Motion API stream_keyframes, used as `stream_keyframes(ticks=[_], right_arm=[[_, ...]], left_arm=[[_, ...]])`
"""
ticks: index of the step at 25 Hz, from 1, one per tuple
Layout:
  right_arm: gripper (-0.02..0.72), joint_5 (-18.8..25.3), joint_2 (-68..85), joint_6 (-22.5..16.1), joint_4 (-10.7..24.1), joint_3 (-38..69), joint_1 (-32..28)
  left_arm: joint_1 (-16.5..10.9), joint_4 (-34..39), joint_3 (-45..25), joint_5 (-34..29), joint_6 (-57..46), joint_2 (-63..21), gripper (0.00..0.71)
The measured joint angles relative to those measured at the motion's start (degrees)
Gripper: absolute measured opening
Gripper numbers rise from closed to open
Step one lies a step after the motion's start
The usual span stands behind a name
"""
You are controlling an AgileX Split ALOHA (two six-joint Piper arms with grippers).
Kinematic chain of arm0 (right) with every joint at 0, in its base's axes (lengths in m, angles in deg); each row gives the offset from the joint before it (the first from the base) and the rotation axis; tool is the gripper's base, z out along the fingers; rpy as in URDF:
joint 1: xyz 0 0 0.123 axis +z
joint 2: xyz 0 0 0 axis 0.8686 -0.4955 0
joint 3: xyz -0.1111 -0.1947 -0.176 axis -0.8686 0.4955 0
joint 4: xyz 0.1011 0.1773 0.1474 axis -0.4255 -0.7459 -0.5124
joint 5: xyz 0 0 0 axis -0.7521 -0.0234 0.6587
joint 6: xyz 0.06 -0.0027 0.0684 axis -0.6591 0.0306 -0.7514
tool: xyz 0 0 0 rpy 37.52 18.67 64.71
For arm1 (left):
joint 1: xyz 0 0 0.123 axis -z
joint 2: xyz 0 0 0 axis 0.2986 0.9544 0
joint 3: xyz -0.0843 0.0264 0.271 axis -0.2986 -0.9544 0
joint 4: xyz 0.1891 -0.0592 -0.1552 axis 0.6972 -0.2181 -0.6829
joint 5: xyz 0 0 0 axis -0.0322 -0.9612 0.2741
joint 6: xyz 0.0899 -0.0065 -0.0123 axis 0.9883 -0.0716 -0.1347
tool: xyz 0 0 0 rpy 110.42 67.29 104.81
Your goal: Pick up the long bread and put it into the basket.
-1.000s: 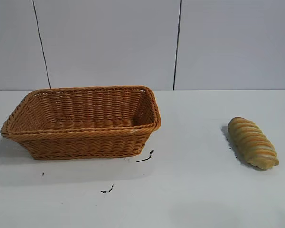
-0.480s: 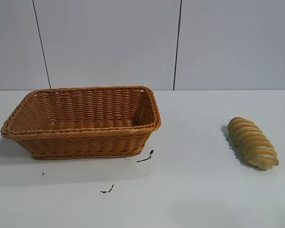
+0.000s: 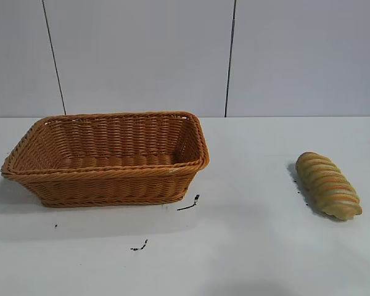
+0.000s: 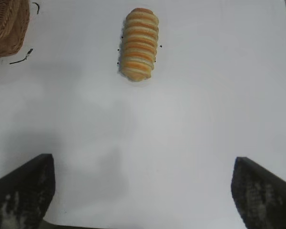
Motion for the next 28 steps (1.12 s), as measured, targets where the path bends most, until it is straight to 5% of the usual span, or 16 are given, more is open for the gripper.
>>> stream_keyframes(ticks=[18,28], right_arm=[[0.690,-0.09,-47.96,0.66,0.23,-29.45,0.00],[0.690,-3.96,-58.56,2.18,-0.20,-32.02,0.00]], left_arm=[[0.00,0.00,0.00,0.00,0.00,0.00,0.693],[0.00,0.00,0.00,0.00,0.00,0.00,0.693]])
